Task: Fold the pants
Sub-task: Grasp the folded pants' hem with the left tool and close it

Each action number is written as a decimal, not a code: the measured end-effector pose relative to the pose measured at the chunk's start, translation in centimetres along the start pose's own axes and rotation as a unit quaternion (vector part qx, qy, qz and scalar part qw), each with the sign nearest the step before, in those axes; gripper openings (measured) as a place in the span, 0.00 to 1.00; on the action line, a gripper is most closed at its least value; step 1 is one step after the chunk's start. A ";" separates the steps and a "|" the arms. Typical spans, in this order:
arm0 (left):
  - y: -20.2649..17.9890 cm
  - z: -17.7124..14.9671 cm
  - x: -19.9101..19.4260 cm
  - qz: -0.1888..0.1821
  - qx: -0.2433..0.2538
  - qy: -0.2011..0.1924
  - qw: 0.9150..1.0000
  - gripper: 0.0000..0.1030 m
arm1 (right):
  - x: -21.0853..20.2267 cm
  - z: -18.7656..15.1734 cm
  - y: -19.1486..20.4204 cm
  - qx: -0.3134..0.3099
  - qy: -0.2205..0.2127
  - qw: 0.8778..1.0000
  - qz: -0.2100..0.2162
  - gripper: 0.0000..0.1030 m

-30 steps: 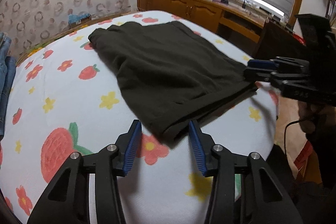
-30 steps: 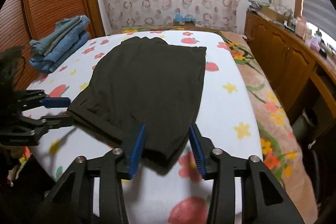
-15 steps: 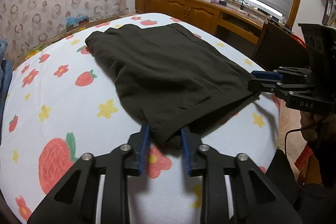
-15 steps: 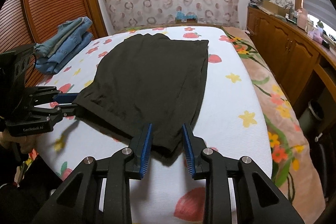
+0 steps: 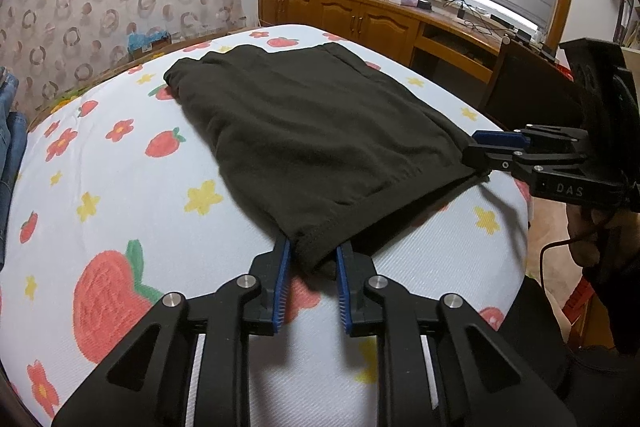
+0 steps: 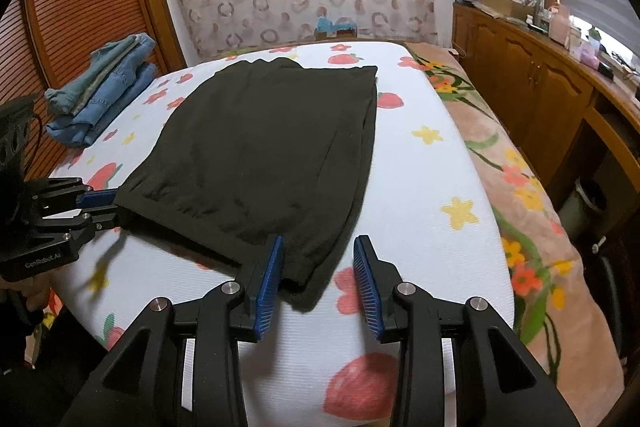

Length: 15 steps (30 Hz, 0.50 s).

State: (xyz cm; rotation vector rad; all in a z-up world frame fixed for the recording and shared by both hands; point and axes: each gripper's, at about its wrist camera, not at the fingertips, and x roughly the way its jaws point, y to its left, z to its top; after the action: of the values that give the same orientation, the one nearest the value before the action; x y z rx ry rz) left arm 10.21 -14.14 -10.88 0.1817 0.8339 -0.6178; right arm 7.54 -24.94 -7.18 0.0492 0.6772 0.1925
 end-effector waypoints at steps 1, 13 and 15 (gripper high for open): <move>0.1 0.0 0.0 -0.001 -0.001 0.000 1.000 0.20 | 0.0 0.0 0.1 0.000 0.000 1.000 0.003 0.37; 0.4 -0.2 -0.1 -0.010 -0.006 -0.006 1.000 0.17 | 0.6 0.0 0.3 0.005 0.002 0.999 0.046 0.12; 0.3 0.0 -0.4 -0.004 -0.006 -0.007 1.000 0.13 | 0.5 0.0 0.5 -0.001 -0.002 0.999 0.046 0.10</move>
State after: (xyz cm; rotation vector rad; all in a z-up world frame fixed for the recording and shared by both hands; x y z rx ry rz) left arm 10.23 -13.72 -10.62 0.1628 0.8254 -0.6199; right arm 7.90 -24.36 -7.43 0.0796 0.6716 0.2820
